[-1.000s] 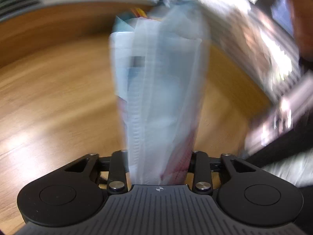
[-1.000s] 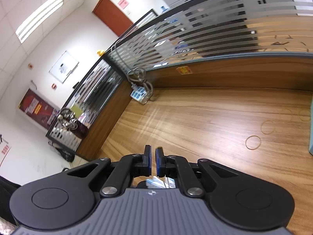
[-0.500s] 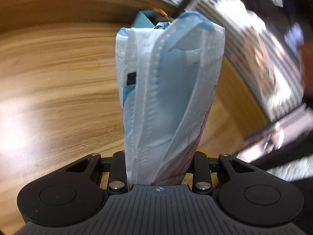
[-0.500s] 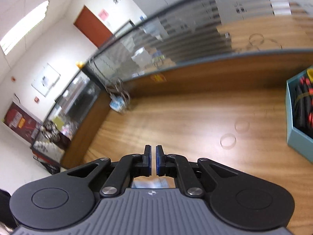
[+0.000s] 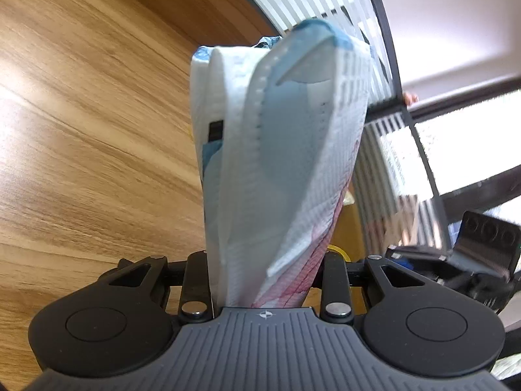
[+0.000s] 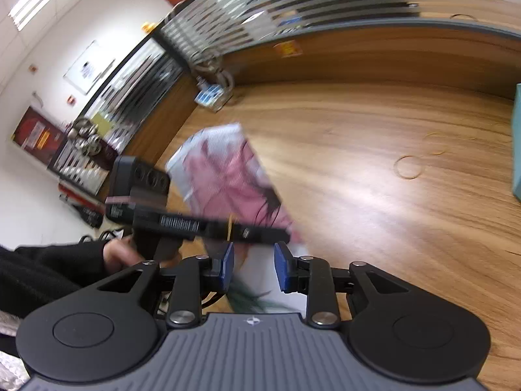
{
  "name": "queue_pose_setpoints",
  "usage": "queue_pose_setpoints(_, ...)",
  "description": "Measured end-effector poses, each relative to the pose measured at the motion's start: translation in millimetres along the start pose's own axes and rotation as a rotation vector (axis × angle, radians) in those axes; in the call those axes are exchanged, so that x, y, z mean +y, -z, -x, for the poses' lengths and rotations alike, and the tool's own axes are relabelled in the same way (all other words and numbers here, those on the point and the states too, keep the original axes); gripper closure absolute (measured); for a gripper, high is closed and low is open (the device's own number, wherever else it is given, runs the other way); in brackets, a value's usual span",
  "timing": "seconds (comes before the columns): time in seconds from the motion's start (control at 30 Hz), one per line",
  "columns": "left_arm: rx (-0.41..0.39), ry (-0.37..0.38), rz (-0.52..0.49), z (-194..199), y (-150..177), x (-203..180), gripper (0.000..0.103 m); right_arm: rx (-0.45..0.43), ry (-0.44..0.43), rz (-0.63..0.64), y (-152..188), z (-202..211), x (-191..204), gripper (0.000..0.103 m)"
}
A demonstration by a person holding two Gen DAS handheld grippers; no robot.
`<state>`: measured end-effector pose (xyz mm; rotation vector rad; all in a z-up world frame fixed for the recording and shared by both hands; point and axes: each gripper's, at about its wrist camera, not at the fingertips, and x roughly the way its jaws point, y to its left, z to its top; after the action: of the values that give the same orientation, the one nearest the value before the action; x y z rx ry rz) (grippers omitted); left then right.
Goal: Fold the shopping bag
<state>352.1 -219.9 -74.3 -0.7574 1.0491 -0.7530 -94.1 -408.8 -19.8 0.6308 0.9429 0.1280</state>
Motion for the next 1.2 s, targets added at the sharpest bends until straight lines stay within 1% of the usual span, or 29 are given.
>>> queue_pose_setpoints(0.17, -0.002, -0.005, -0.011, -1, -1, -2, 0.069, 0.013, -0.012, 0.049, 3, -3, 8, 0.07)
queue_pose_setpoints(0.23, -0.006, -0.008, -0.016, 3, -5, -5, 0.069, 0.019, 0.0, 0.067, 0, -4, 12, 0.07)
queue_pose_setpoints(0.3, -0.012, -0.012, -0.024, 4, -6, -7, 0.069, 0.023, 0.042, 0.09, -1, -7, 15, 0.07)
queue_pose_setpoints(0.37, -0.019, -0.015, -0.029, 7, -3, 0, 0.069, 0.015, 0.052, 0.098, -2, -9, 17, 0.07)
queue_pose_setpoints(0.47, -0.028, -0.018, -0.033, 12, -1, 8, 0.069, 0.008, 0.103, 0.13, -3, -13, 25, 0.071)
queue_pose_setpoints(0.5, -0.031, -0.019, -0.034, 13, -1, 8, 0.069, 0.008, 0.115, 0.139, -3, -13, 26, 0.077)
queue_pose_setpoints(0.53, -0.033, -0.021, -0.034, 14, -1, 10, 0.069, 0.007, 0.127, 0.146, -3, -14, 27, 0.087)
queue_pose_setpoints(0.57, -0.036, -0.024, -0.033, 15, -1, 11, 0.069, 0.006, 0.138, 0.154, -3, -14, 29, 0.091)
queue_pose_setpoints(0.6, -0.038, -0.026, -0.032, 15, -1, 11, 0.069, 0.006, 0.149, 0.162, -4, -15, 30, 0.094)
queue_pose_setpoints(0.7, -0.044, -0.024, -0.028, 12, -3, 10, 0.069, -0.009, 0.182, 0.179, -3, -11, 32, 0.097)
queue_pose_setpoints(0.83, -0.038, -0.014, -0.033, 9, -2, 7, 0.069, -0.035, 0.246, 0.223, -3, -11, 39, 0.097)
queue_pose_setpoints(0.97, -0.022, -0.004, -0.044, 5, 7, -1, 0.069, -0.061, 0.341, 0.301, -2, -15, 46, 0.097)
queue_pose_setpoints(1.1, 0.011, 0.017, -0.051, 18, 10, 2, 0.069, -0.1, 0.428, 0.369, -1, -16, 51, 0.097)
queue_pose_setpoints(1.2, 0.044, 0.035, -0.056, 16, 12, 1, 0.069, -0.145, 0.451, 0.391, -1, -13, 53, 0.097)
